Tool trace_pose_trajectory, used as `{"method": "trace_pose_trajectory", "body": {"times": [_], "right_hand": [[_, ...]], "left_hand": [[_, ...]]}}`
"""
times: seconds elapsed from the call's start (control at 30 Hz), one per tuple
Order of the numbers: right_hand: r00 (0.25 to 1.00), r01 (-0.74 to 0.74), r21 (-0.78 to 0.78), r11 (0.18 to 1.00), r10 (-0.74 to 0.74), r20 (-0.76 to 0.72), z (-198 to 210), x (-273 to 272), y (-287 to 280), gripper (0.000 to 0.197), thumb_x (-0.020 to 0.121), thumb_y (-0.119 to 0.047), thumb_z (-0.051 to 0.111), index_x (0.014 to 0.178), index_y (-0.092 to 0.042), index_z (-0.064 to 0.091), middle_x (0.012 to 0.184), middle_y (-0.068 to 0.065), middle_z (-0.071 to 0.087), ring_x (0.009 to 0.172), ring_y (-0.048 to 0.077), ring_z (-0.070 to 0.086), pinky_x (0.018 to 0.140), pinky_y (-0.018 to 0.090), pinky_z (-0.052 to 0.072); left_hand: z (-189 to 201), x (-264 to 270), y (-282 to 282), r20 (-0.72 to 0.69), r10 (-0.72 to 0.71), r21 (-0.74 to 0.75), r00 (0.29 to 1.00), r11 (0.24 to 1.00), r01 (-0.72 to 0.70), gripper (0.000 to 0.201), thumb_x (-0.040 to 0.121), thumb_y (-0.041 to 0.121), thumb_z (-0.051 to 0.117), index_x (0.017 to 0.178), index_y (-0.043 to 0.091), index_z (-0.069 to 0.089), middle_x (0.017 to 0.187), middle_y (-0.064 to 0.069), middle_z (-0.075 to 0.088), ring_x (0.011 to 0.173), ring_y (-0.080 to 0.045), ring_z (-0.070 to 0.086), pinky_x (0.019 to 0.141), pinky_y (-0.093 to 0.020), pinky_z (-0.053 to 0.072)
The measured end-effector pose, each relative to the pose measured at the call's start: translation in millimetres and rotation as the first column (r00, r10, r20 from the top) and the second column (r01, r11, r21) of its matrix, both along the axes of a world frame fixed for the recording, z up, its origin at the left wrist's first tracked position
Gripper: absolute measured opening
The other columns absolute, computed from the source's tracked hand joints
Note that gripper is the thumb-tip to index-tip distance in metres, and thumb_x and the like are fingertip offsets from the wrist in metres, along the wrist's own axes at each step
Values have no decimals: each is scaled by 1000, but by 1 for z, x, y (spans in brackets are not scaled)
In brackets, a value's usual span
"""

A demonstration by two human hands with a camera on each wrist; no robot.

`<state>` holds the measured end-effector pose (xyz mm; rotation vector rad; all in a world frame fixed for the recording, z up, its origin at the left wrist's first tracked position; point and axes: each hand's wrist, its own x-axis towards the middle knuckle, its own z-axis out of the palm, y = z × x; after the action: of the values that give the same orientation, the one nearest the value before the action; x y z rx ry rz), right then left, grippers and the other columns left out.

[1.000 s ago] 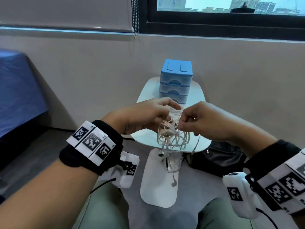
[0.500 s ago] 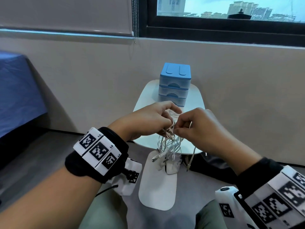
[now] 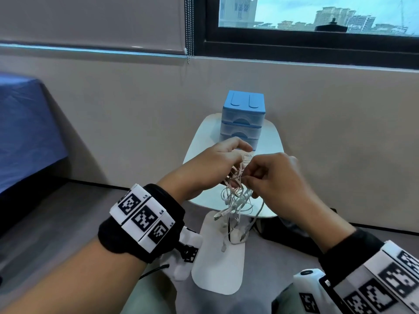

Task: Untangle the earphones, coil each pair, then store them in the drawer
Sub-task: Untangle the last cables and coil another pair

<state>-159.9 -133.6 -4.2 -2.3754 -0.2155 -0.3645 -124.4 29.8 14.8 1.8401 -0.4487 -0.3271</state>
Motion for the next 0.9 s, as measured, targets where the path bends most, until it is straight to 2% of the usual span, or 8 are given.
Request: {"method": "trace_pose_trajectory", "body": {"times": [0.17,0.27,0.37,0.47,0.57,0.7,0.8,0.9], "right_hand": [[999,48,59,997,-49,17,0,0,0,23,79,-5,80,66,-20,68,55,-4,68,47,9,66,57,29,56],[999,36,120,992,-35,-13,-1,-1,4,23,79,-2,80,72,-15,62,58,-1,71,47,13,68,55,29,55],[996,-56,131,990,65,-66,8,-6,1,22,83,-12,82,74,-13,62,61,0,73,51,15,70,57,27,54],[995,-99,265,959,94,31,21,-3,-14,21,88,-12,77,75,-4,64,61,9,71,50,21,67,54,26,52],[996,-53,371,927,23,85,30,8,-28,15,91,-6,72,77,-3,68,64,11,72,51,19,61,55,20,48],[986,-72,298,952,112,-122,31,14,-21,10,94,-12,71,88,-14,78,82,4,76,68,7,62,59,12,44],[948,-145,353,924,232,-219,32,14,-10,17,93,-8,70,83,-18,79,86,5,77,76,9,62,70,27,45],[893,-191,445,875,343,-291,33,12,-4,14,90,-1,68,84,-11,76,80,6,72,73,13,64,74,34,41]], "left_hand": [[3,1,0,22,6,-14,1000,1000,-6,27,106,16,43,126,23,60,90,-8,63,77,-22,59,74,-40,50],[2,-1,-3,58,2,-13,998,1000,-1,26,108,21,43,127,26,61,94,-12,67,81,-20,62,76,-38,53],[1,0,-1,47,5,-82,999,997,-1,27,109,19,41,129,21,59,93,-13,65,78,-20,60,67,-30,51],[0,4,5,4,0,-220,1000,975,1,28,104,9,46,128,15,60,88,-11,61,73,-21,56,60,-27,48],[-2,7,10,-62,-6,-389,998,921,-19,33,91,5,51,120,14,63,80,-7,59,62,-16,53,54,-25,42],[-4,7,17,-117,-163,-585,980,809,65,39,82,15,47,118,12,61,72,-8,47,60,-17,44,58,-28,38],[-5,5,19,-119,-256,-672,959,732,112,35,86,15,43,118,8,57,67,-8,43,57,-19,40,54,-26,44],[-5,4,22,-99,-265,-720,959,684,115,30,88,16,41,113,9,55,63,-5,43,53,-17,38,50,-27,39]]}}
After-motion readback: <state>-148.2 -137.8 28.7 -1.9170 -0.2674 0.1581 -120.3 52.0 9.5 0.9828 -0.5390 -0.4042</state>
